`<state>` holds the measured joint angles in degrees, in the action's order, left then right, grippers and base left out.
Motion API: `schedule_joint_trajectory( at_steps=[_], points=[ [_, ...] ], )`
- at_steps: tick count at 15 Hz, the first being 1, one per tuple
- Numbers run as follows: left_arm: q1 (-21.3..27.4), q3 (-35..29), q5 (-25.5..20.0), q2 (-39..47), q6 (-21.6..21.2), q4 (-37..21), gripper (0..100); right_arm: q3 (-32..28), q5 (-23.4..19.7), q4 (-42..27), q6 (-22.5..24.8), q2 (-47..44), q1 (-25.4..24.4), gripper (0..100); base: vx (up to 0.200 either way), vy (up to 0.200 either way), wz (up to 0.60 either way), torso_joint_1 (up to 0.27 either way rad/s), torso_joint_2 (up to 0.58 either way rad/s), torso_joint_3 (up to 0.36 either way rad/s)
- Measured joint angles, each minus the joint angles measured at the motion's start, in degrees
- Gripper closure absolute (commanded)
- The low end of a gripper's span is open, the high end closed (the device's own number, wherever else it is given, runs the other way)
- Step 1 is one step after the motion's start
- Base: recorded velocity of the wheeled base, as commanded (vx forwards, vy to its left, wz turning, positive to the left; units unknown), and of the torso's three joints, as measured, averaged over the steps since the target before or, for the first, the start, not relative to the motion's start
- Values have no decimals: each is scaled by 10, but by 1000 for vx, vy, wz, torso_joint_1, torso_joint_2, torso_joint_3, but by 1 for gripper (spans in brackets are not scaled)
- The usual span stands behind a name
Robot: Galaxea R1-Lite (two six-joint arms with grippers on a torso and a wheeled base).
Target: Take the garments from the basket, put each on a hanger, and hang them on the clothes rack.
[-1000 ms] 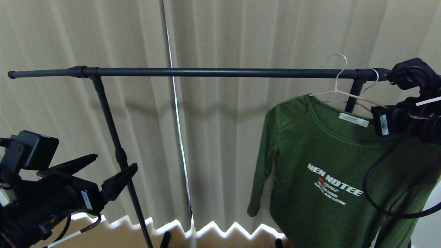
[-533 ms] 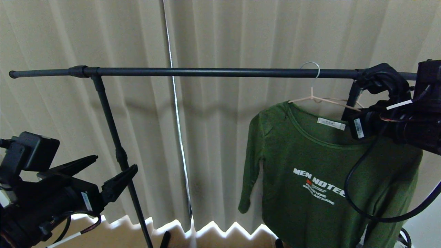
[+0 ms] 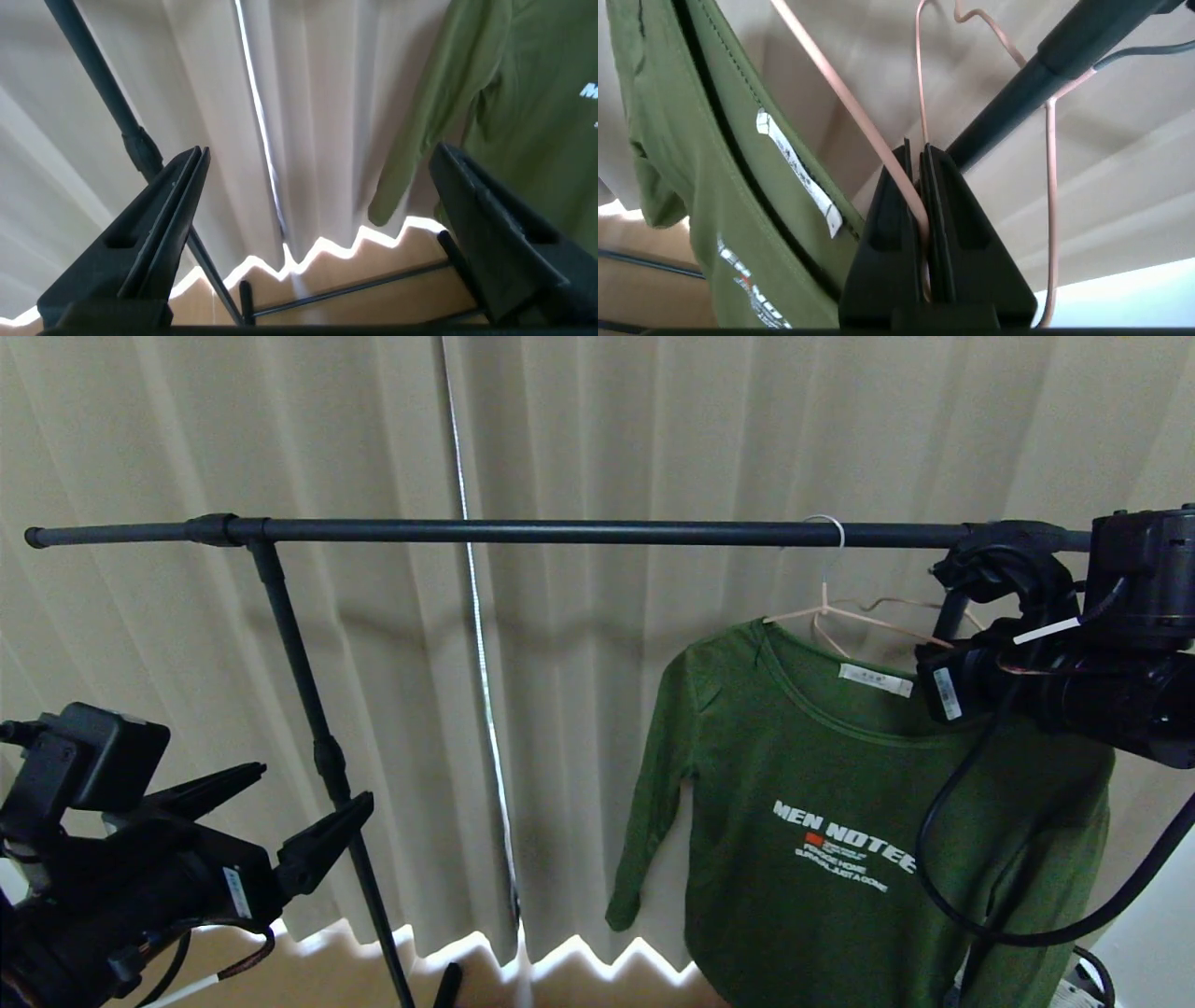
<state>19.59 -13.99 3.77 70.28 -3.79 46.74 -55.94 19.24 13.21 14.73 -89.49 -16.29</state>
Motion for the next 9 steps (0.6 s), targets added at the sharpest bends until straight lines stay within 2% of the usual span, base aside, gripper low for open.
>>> schedule_joint_trajectory(
  at_steps=[6,9],
  points=[
    [-2,-1,0,-2,0,1,0,9,-14,11,-8,4,0,0,0,0,0,0,0,0],
    [-2,-1,0,-3,0,1,0,31,-50,54,-10,6,0,0,0,0,0,0,0,0]
  ],
)
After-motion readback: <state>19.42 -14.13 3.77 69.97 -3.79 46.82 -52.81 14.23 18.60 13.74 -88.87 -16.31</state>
